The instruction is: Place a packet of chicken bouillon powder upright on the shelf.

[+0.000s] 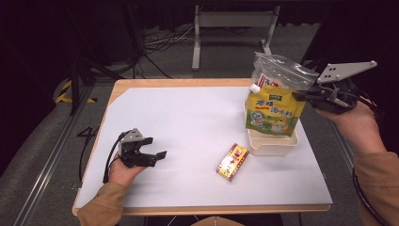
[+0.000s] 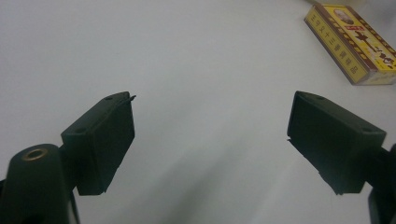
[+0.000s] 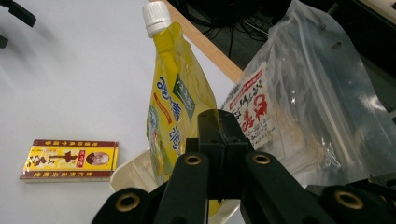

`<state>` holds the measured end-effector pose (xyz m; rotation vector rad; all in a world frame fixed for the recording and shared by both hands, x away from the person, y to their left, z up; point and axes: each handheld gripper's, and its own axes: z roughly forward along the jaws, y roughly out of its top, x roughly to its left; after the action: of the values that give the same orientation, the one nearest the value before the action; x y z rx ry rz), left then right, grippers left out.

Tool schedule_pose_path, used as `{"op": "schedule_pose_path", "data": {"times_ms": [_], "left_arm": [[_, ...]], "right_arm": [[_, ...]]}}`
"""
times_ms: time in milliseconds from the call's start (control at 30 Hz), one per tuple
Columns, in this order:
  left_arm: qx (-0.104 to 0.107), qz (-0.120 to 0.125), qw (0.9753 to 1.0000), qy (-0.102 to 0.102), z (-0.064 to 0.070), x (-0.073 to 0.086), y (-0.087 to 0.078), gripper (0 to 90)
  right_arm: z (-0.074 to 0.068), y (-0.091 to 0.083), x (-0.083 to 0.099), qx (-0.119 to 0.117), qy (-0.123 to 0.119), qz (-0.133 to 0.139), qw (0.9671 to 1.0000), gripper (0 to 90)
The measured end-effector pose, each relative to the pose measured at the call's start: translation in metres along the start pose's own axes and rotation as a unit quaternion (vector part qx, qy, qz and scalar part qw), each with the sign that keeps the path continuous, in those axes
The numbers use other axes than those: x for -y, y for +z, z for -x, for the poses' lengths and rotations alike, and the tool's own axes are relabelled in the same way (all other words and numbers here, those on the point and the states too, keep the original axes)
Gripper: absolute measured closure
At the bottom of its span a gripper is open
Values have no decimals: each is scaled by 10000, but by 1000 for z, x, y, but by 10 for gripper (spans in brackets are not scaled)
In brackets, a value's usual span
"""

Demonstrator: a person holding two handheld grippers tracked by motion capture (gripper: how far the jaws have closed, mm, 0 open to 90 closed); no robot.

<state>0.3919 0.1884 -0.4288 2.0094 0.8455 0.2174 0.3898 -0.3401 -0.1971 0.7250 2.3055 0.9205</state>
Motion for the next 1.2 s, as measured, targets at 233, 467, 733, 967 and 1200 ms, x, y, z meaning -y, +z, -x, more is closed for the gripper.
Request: {"op": "schedule_pose_path", "data": {"times_ms": [233, 467, 733, 967, 1200], "left_arm": [[-11, -9, 10000, -11, 1, 0, 1, 155], [-3, -18, 10000, -32, 1, 0, 1, 155], [3, -12, 10000, -33, 1, 0, 1, 155], [3, -11, 10000, 18, 1, 0, 1, 155], [18, -14, 10000, 6, 1, 0, 1, 154]], "right_arm": [[2, 1, 6, 12, 38, -61, 10000, 900], [4, 6, 11, 11, 59, -171, 9998, 900], [4, 13, 15, -7, 54, -249, 9997, 900], [3, 19, 20, -61, 102, -273, 9996, 900], [3, 24, 27, -131, 221, -289, 9993, 897]]}}
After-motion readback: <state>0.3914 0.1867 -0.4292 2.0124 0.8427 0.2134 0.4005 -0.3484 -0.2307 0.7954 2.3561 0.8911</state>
